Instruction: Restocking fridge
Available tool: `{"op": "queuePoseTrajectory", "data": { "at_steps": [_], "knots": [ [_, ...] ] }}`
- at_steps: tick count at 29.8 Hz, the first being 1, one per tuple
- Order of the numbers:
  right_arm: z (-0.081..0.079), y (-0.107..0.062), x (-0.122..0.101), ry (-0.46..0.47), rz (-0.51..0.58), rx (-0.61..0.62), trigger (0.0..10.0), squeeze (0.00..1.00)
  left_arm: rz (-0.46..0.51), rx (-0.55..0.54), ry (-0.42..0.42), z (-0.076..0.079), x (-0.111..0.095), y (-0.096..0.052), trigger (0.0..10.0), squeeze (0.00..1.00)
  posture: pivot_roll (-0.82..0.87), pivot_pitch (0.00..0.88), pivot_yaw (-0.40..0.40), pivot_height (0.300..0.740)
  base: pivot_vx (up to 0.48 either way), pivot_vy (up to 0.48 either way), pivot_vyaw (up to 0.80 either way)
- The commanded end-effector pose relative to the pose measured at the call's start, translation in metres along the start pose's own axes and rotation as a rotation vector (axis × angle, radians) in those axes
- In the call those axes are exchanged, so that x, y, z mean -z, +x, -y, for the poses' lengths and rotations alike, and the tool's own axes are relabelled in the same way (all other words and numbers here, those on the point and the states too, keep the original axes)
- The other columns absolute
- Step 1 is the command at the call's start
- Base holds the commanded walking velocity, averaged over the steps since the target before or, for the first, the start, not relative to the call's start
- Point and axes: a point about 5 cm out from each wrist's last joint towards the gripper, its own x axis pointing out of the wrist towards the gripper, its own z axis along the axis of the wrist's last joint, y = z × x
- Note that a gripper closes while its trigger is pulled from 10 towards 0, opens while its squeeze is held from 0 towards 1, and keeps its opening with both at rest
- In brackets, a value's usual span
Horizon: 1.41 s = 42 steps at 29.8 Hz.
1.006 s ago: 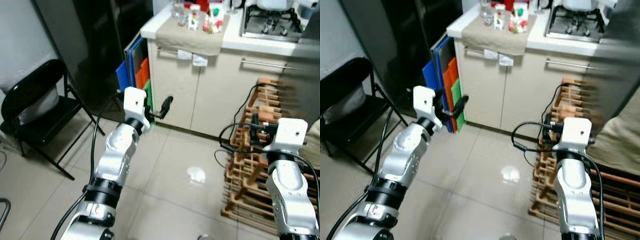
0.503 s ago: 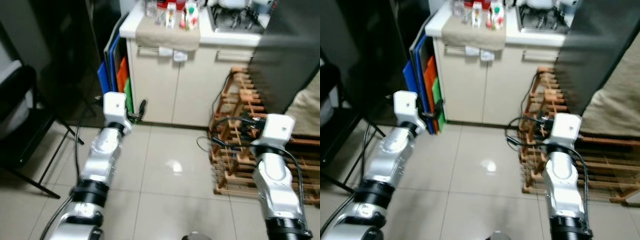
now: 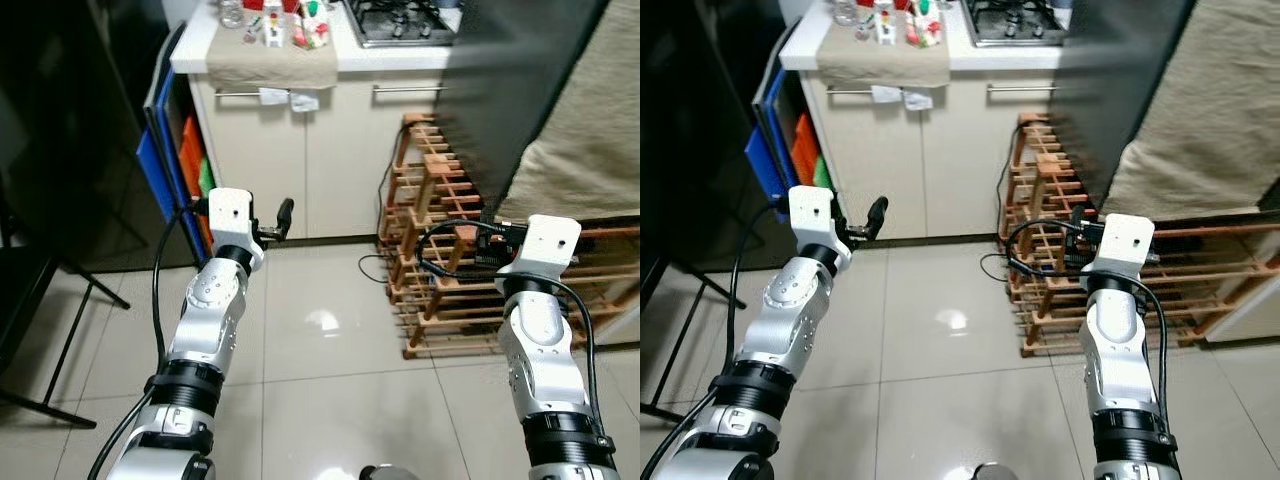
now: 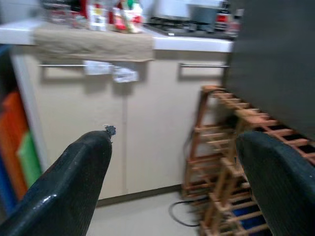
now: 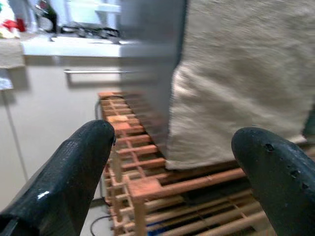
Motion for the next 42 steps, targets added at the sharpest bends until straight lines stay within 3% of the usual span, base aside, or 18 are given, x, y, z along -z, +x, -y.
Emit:
{"op": "queuePoseTrajectory", "data": {
  "at_steps": [1, 14, 20, 22, 28, 37, 42],
  "knots": [
    [-0.001, 0.004, -0.005, -0.004, 0.024, 0.002, 10.0, 0.0, 0.036, 0.037, 0.019, 0.005, -0.008, 0.004, 10.0, 0.0, -0.12, 0.0, 0.051, 0.74, 0.259, 0.405, -0.67],
    [-0.005, 0.002, -0.003, -0.001, 0.031, 0.001, 10.0, 0.0, 0.021, 0.093, 0.041, 0.011, -0.009, 0.01, 10.0, 0.0, -0.14, 0.0, 0.073, 0.74, 0.1, 0.423, -0.67],
    [0.003, -0.002, 0.0, 0.001, 0.02, 0.018, 10.0, 0.0, -0.001, 0.078, 0.045, 0.008, -0.004, 0.008, 10.0, 0.0, -0.14, 0.0, 0.07, 0.74, 0.0, 0.0, -0.67],
    [0.007, -0.004, 0.003, -0.006, 0.013, 0.029, 10.0, 0.0, -0.02, 0.049, -0.024, 0.005, -0.001, 0.009, 10.0, 0.0, -0.14, 0.0, 0.067, 0.74, 0.0, 0.0, -0.67],
    [0.009, -0.004, 0.0, -0.017, 0.031, 0.05, 10.0, 0.0, -0.018, 0.031, -0.063, 0.004, -0.002, 0.011, 10.0, 0.0, -0.14, 0.0, 0.069, 0.74, 0.0, 0.0, -0.67],
    [0.007, 0.001, -0.009, -0.045, 0.068, 0.04, 10.0, 0.0, 0.023, 0.06, -0.033, 0.008, -0.007, 0.012, 10.0, 0.0, -0.15, 0.0, 0.064, 0.74, 0.0, 0.0, -0.67],
    [0.006, 0.0, -0.008, -0.046, 0.068, 0.036, 10.0, 0.0, 0.066, 0.075, -0.047, 0.012, -0.013, 0.012, 10.0, 0.0, -0.15, 0.0, 0.061, 0.74, 0.45, 0.0, -0.68]
  ]
}}
